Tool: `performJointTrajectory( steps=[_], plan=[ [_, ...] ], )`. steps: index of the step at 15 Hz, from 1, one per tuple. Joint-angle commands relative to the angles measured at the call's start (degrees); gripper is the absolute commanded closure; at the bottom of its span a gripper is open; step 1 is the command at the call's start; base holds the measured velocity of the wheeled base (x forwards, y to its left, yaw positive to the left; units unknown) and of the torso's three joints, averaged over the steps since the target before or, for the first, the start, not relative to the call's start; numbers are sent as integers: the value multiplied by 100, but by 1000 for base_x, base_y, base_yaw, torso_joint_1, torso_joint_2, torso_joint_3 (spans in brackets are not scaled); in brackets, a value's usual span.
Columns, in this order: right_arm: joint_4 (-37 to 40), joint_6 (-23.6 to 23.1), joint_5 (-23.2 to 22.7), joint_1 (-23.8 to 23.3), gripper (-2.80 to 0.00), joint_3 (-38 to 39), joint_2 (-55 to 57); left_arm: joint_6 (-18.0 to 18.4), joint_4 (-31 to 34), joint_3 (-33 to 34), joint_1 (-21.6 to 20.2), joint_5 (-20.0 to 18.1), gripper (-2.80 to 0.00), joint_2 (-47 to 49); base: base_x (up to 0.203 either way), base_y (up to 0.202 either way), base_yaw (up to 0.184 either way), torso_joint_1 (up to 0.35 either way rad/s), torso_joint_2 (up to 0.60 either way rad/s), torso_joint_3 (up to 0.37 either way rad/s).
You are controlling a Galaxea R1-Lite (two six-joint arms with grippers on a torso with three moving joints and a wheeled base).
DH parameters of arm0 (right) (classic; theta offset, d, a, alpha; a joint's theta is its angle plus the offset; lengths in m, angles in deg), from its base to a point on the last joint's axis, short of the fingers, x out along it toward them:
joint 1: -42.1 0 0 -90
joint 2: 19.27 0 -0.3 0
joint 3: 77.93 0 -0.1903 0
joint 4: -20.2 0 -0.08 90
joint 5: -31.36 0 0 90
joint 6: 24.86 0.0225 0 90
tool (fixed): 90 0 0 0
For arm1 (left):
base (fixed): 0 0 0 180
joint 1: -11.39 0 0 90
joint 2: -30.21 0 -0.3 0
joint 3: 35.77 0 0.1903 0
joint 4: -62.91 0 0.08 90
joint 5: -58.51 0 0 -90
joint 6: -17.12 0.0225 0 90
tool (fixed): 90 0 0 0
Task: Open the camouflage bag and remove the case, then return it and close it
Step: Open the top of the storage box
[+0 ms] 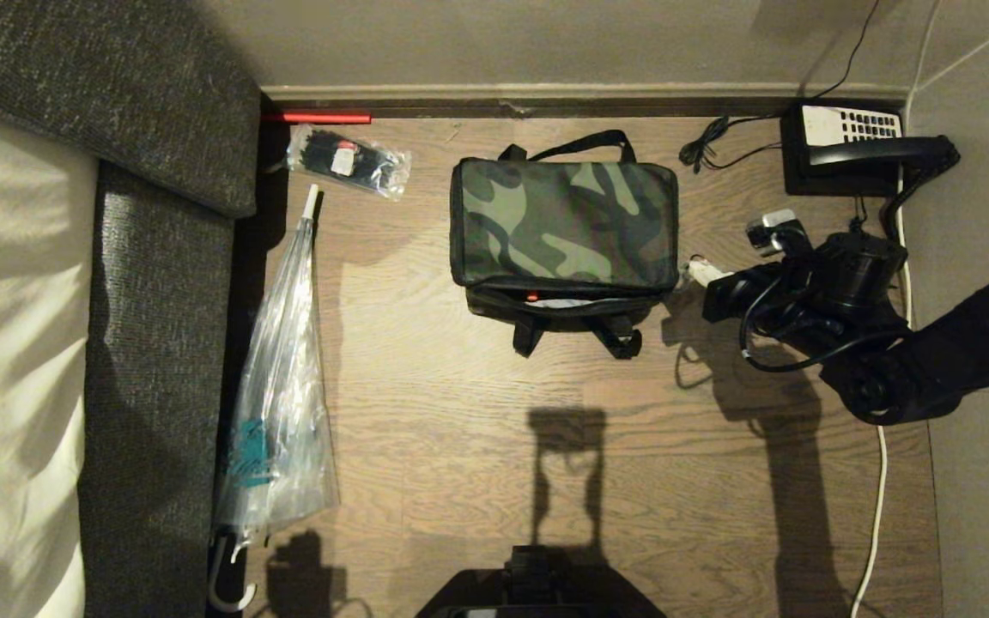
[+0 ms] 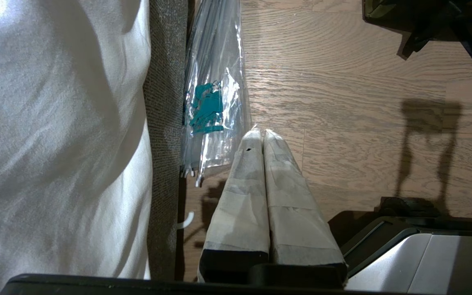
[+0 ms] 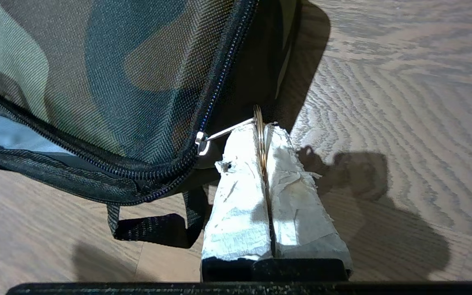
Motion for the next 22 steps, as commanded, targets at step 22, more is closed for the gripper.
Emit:
performJointTrajectory(
  steps=[22],
  plan=[
    [-37,-47,-4,-149,0,-442,107,-2,-1,9,0,2,0,0,0,0,0,0,0,0]
  ],
)
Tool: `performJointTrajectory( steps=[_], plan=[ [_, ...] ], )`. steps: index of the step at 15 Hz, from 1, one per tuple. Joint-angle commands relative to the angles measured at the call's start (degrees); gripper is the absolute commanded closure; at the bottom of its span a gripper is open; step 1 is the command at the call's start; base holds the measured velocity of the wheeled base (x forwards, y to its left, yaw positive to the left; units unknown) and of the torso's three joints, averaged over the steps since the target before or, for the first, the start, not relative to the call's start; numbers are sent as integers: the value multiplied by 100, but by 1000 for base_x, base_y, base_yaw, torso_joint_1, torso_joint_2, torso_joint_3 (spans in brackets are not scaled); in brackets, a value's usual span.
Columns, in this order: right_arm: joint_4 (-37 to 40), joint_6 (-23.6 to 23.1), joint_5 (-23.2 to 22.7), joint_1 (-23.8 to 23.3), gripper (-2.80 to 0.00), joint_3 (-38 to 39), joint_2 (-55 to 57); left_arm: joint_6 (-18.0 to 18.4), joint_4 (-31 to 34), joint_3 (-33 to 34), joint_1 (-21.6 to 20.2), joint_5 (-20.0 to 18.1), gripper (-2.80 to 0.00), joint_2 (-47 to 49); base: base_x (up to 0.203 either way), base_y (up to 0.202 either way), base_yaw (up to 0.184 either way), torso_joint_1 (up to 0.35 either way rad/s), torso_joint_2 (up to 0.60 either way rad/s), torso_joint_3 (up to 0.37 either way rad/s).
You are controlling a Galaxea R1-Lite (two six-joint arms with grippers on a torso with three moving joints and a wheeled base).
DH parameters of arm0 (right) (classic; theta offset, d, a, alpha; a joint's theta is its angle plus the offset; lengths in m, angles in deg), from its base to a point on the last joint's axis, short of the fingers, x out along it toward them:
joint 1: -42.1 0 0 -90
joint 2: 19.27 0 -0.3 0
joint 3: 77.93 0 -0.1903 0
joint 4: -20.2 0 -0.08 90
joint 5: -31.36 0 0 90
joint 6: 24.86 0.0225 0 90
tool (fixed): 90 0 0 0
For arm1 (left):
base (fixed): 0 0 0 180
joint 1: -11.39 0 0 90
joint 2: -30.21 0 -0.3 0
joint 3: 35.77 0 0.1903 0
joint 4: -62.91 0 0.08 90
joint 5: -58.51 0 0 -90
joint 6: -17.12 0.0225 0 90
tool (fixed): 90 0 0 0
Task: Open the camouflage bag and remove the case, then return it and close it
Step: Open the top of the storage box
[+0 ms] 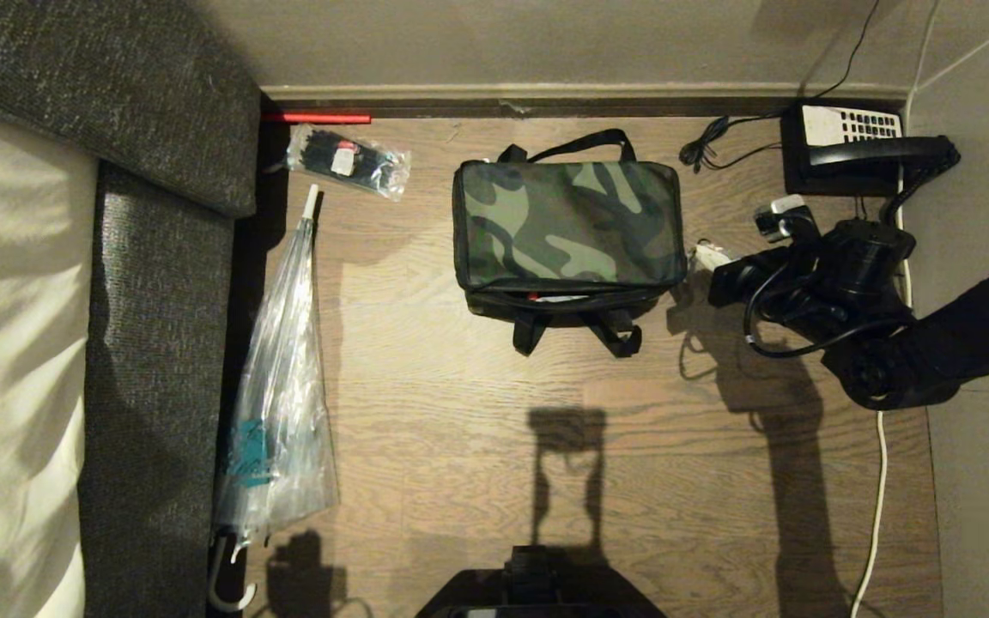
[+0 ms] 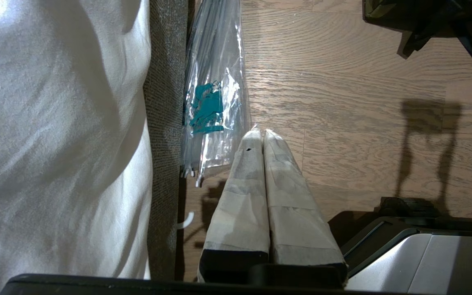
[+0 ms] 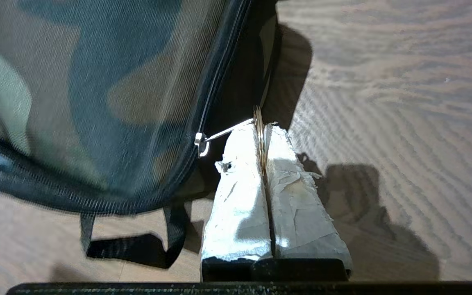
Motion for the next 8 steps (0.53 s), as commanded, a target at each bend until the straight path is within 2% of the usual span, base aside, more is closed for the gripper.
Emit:
performJointTrajectory(
  steps=[1,8],
  plan=[
    [-36,-2,-11,-6,0,-52,27,-1,1,9,0,2,0,0,0,0,0,0,0,0],
    [-6,-2,7,-21,0,-294,106,-1,1,9,0,2,0,0,0,0,0,0,0,0]
  ],
)
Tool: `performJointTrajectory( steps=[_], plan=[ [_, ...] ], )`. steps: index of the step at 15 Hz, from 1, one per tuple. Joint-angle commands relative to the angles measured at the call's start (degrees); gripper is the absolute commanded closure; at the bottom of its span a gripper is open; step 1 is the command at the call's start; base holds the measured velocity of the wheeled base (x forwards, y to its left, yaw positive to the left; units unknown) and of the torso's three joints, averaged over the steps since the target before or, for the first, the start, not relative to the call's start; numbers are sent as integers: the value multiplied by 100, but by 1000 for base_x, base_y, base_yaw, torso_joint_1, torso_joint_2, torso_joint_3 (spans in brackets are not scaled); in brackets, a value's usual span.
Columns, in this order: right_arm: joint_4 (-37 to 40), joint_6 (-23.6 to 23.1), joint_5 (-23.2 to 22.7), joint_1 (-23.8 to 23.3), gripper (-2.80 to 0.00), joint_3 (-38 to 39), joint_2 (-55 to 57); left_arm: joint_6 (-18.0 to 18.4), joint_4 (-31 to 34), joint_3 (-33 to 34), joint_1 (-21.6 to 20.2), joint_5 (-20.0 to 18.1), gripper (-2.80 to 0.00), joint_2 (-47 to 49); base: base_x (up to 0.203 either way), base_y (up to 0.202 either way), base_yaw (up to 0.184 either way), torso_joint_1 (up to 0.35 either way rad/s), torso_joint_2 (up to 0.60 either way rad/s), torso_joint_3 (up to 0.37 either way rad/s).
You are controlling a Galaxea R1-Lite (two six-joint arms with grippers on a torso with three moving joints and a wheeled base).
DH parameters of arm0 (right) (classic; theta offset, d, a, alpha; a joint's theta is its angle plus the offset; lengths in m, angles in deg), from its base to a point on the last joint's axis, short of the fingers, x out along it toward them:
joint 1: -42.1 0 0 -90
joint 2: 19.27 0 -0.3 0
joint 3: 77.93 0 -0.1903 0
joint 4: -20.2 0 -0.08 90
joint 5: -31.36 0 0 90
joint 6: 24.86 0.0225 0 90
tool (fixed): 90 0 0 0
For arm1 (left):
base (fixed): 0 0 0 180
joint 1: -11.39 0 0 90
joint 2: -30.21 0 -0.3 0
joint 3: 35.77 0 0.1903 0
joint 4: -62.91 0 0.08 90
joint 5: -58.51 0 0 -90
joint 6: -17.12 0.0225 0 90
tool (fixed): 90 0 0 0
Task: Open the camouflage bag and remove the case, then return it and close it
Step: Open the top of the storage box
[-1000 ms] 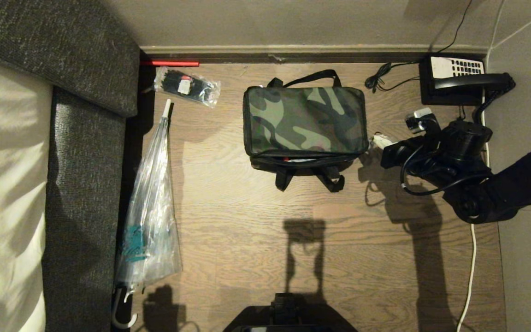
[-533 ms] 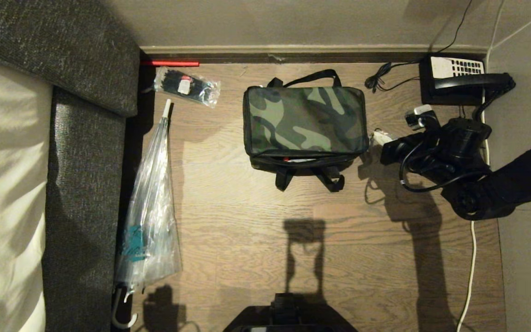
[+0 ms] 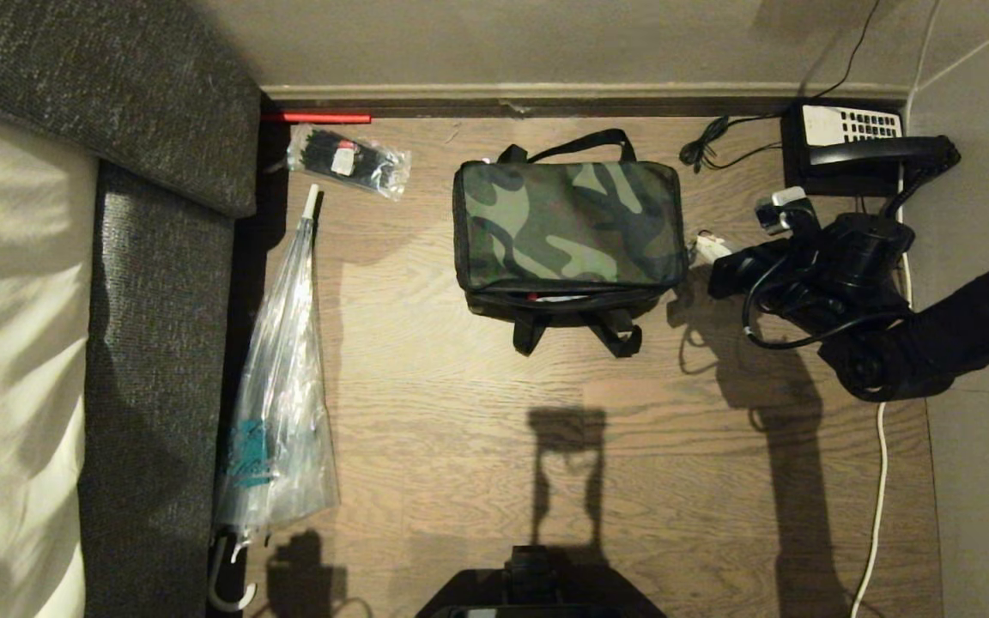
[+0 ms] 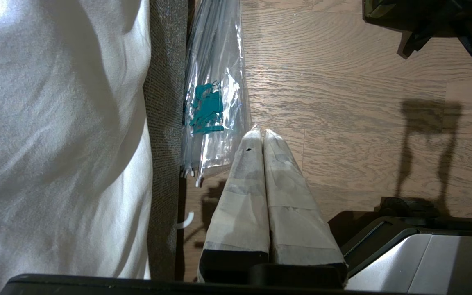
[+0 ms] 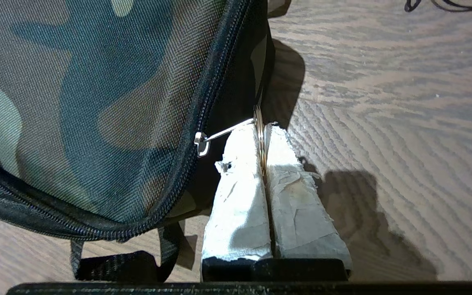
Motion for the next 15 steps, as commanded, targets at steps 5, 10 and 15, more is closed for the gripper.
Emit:
performJointTrajectory(
  steps=[5,10,15],
  plan=[
    [-7,9,10,2,0,-232,96,-2,1,9,0,2,0,0,0,0,0,0,0,0],
    [-1,11,18,2,0,-418,179,-2,1,9,0,2,0,0,0,0,0,0,0,0],
    [-16,11,18,-16,0,-471,202,-9,1,9,0,2,0,0,0,0,0,0,0,0]
  ],
)
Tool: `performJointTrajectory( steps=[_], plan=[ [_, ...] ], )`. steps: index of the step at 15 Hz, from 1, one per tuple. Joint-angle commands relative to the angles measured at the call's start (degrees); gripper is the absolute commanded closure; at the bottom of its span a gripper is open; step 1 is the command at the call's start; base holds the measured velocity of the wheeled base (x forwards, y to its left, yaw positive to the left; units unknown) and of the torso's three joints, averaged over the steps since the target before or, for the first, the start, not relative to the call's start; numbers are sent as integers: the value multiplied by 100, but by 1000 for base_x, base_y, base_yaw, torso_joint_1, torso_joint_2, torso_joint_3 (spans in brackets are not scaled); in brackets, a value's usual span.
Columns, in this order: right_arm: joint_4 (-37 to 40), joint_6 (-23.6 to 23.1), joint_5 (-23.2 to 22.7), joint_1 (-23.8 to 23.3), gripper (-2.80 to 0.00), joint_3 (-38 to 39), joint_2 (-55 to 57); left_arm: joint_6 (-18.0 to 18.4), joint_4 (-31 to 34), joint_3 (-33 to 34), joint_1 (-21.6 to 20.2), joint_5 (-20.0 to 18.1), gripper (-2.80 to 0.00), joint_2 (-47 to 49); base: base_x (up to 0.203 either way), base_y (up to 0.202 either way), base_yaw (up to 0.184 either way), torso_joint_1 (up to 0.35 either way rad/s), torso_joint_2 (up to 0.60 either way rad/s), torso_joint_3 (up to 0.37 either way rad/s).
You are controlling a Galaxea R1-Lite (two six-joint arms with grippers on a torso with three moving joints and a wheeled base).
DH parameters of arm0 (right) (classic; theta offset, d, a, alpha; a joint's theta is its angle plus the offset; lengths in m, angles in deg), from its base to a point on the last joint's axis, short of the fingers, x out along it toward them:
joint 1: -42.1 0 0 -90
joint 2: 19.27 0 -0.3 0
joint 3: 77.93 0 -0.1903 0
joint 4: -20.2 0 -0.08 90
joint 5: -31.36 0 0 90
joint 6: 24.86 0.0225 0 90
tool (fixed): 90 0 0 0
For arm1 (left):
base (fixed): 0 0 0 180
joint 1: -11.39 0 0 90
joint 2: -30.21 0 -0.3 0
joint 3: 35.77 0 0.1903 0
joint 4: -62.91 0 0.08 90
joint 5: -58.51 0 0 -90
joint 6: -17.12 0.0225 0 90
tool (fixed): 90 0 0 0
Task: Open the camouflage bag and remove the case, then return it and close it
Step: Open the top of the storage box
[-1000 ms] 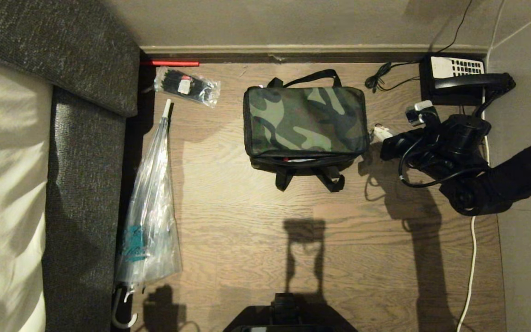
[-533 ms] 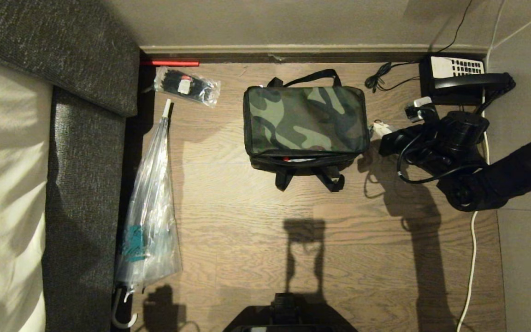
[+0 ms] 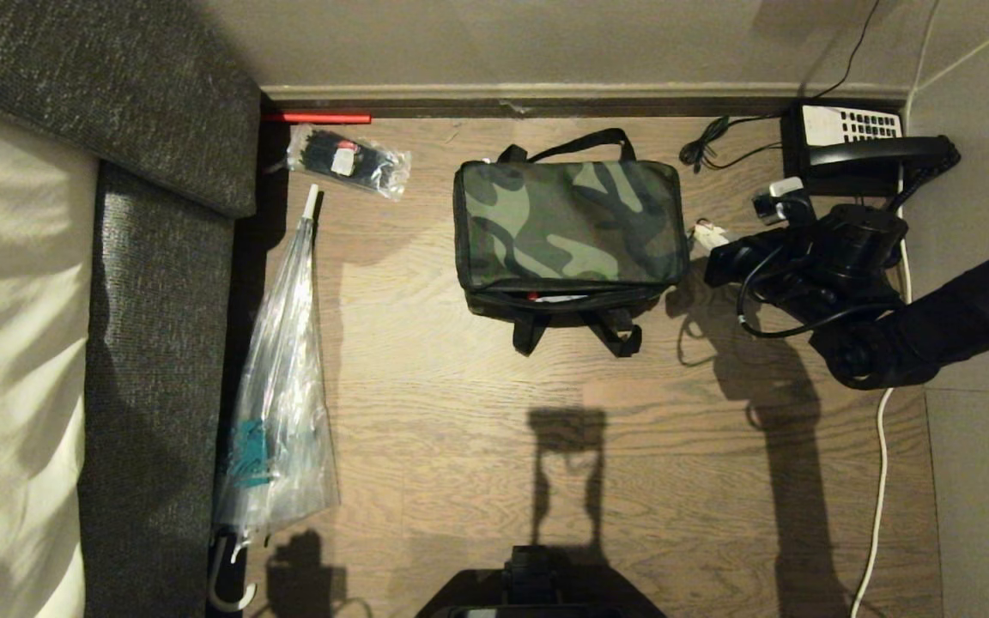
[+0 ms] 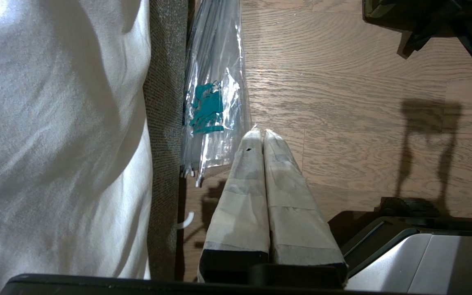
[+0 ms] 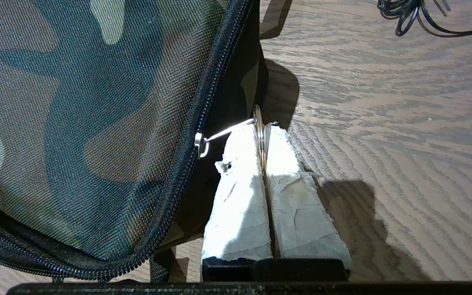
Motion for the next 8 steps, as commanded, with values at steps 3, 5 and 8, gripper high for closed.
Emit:
performJointTrajectory(
  steps=[3,5,8],
  plan=[
    [-36,-5,-11,0,0,-4,-9,-2,1,9,0,2,0,0,0,0,0,0,0,0],
    [-20,-5,-10,-19,0,-13,-26,-4,1,9,0,2,0,0,0,0,0,0,0,0],
    [-18,-5,-11,-40,0,-13,-61,-2,1,9,0,2,0,0,0,0,0,0,0,0]
  ],
)
